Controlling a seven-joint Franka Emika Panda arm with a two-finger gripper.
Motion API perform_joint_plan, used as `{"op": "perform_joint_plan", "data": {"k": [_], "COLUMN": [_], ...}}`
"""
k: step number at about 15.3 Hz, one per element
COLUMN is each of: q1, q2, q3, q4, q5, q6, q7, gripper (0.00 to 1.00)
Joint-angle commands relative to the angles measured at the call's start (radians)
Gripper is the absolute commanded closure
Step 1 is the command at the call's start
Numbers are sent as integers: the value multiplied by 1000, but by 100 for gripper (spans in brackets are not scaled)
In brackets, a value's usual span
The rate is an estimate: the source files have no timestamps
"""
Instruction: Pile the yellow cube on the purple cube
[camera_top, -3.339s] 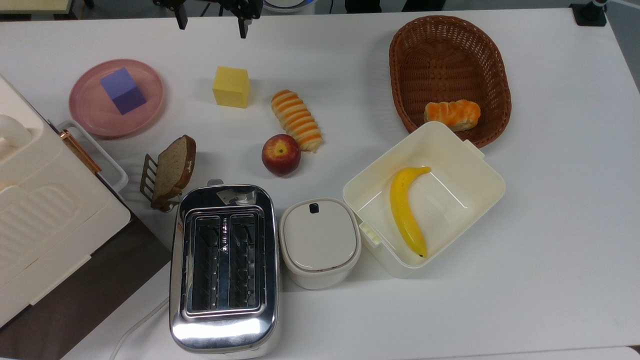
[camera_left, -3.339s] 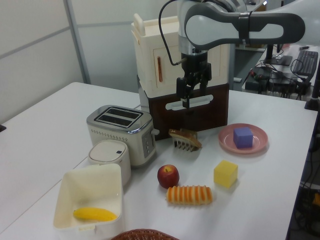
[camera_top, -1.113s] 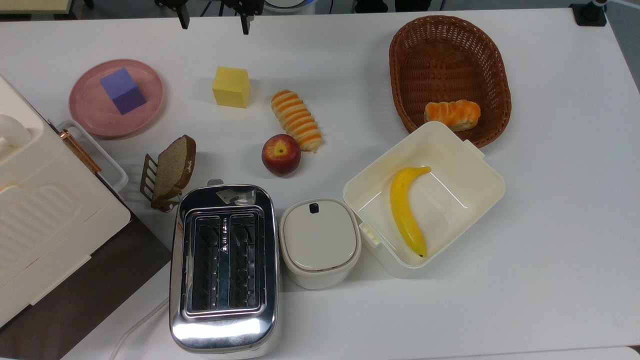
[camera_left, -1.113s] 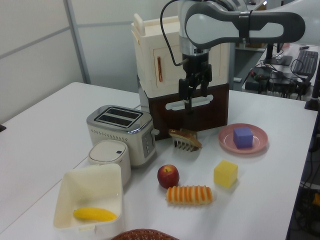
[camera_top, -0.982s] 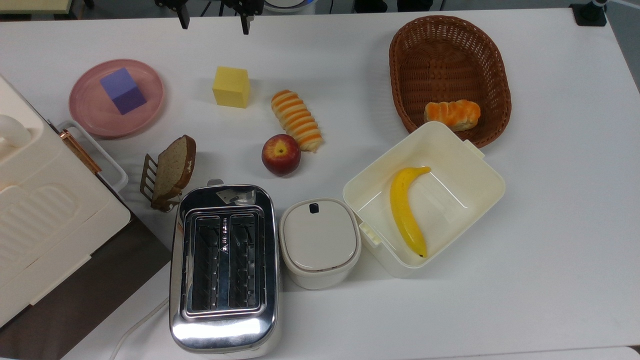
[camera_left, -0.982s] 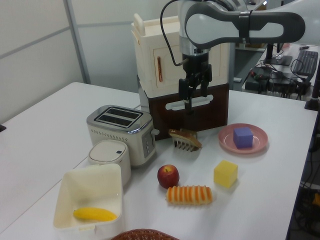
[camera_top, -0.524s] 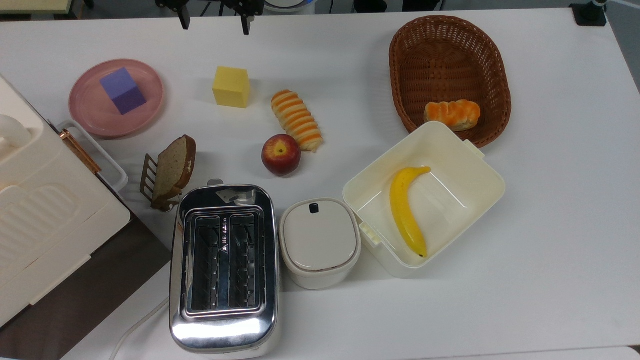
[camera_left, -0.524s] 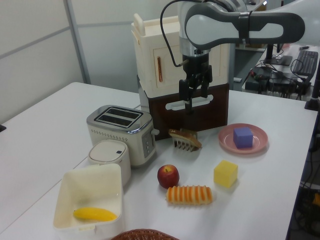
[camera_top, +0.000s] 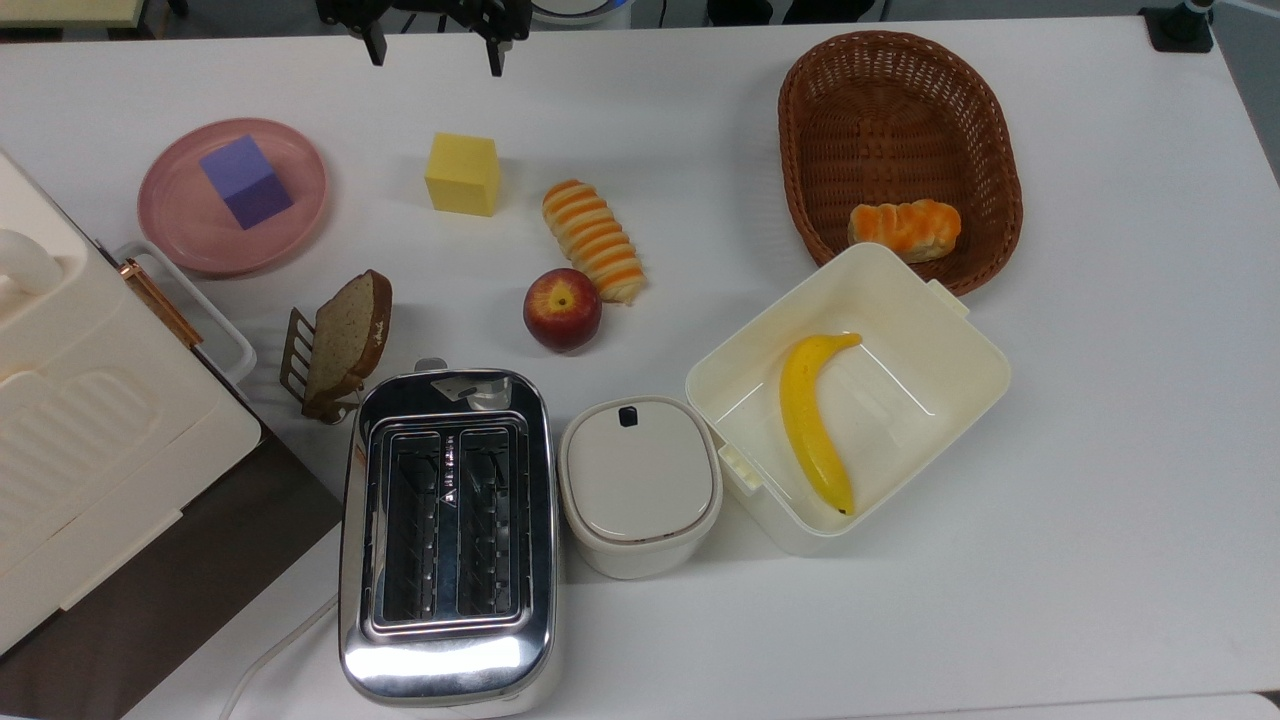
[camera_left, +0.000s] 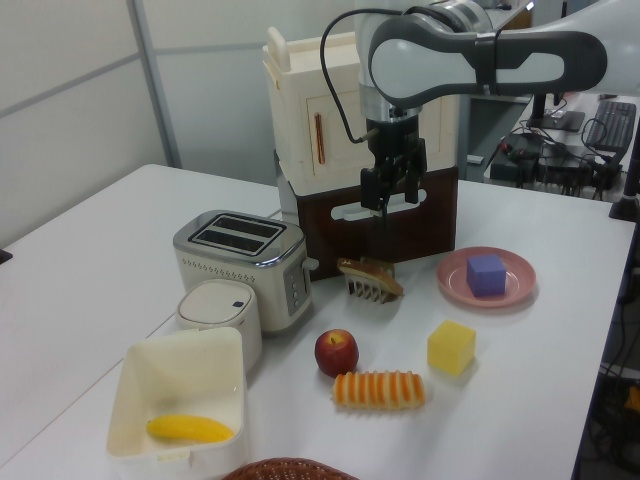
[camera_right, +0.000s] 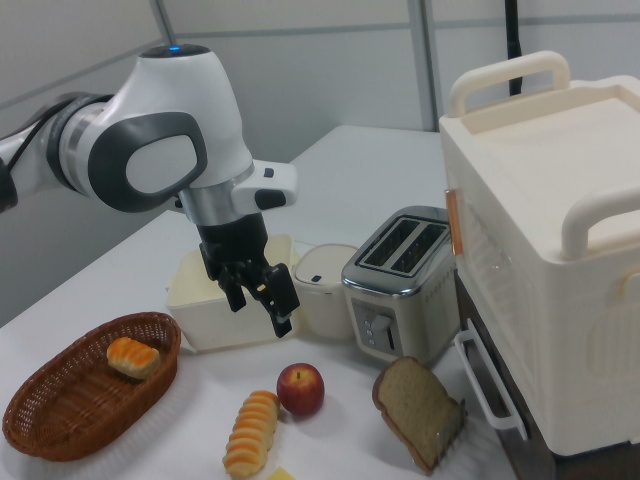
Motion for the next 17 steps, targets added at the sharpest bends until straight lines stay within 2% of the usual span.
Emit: {"op": "perform_joint_plan", "data": {"k": [1, 5, 8, 11, 15, 17], "q1": [-1, -5, -45, -57, -57, -57], "q2": [-63, -88, -102, -114, -206, -218], "q3": [-11, -12, -23, -57, -66, -66], "q4": [-77, -145, -181, -227, -374, -416], "q5": [22, 20, 20, 13, 5, 5], "q6": [-22, -36, -34, -23, 65, 111], "q7": [-25, -19, -17, -28, -45, -48], "gripper": [0, 0, 0, 0, 0, 0]}}
